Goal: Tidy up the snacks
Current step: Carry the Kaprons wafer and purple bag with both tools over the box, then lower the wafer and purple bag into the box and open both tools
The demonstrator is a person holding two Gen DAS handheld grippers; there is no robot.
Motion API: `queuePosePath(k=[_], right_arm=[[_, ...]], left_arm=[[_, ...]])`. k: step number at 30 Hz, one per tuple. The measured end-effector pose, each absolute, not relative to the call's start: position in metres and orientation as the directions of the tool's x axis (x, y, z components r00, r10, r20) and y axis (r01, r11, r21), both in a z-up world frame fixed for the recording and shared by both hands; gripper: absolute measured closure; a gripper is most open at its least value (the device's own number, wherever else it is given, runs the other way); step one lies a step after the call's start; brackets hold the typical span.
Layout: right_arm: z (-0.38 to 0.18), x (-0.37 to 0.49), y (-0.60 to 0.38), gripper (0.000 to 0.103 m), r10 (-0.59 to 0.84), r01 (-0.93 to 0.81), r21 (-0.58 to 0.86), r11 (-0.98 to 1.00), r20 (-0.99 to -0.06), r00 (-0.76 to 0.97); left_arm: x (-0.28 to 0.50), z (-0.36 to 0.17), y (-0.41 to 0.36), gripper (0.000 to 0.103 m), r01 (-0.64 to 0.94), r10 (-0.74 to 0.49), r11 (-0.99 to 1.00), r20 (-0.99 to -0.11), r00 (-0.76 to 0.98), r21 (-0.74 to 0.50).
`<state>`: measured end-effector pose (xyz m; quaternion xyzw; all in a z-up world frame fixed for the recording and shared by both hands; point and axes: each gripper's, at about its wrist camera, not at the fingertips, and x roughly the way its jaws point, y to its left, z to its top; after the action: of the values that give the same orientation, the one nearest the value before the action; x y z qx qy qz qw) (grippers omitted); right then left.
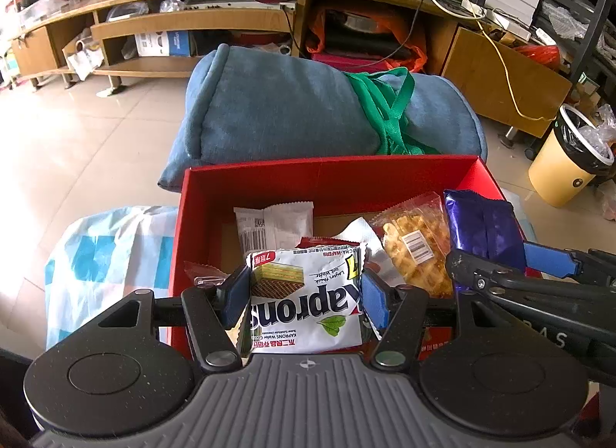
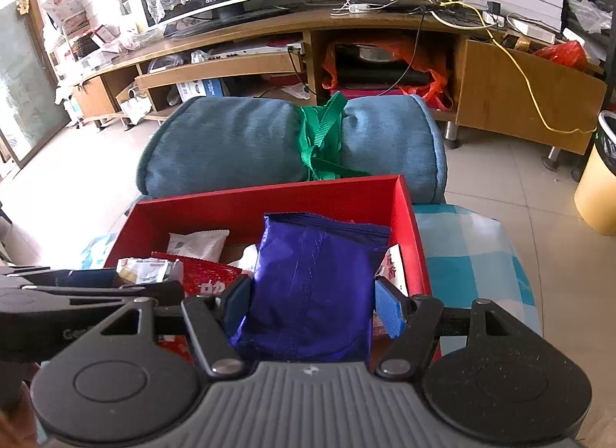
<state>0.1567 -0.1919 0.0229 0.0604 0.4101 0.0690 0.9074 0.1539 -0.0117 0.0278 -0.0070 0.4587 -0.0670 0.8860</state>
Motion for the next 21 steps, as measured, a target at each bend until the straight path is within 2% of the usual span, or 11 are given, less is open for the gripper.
queuePosePath(k=[7, 21], right_arm=[[0.017, 0.167, -0.193, 0.036, 0.155, -0.066, 0.148, 0.987, -0.741, 0.653], [0.007, 0.180, -0.199, 0.035, 0.148, -0.040, 0.160, 0.986, -0.750, 0.644]], left_arm=[[0.164, 0.025, -0.014, 0.034, 0.118, -0.116, 0.991, -0.808, 0.577, -0.058], [0.180, 0.012, -0.011, 0.020, 0.097, -0.110, 0.993, -0.837, 0.536, -0.068]])
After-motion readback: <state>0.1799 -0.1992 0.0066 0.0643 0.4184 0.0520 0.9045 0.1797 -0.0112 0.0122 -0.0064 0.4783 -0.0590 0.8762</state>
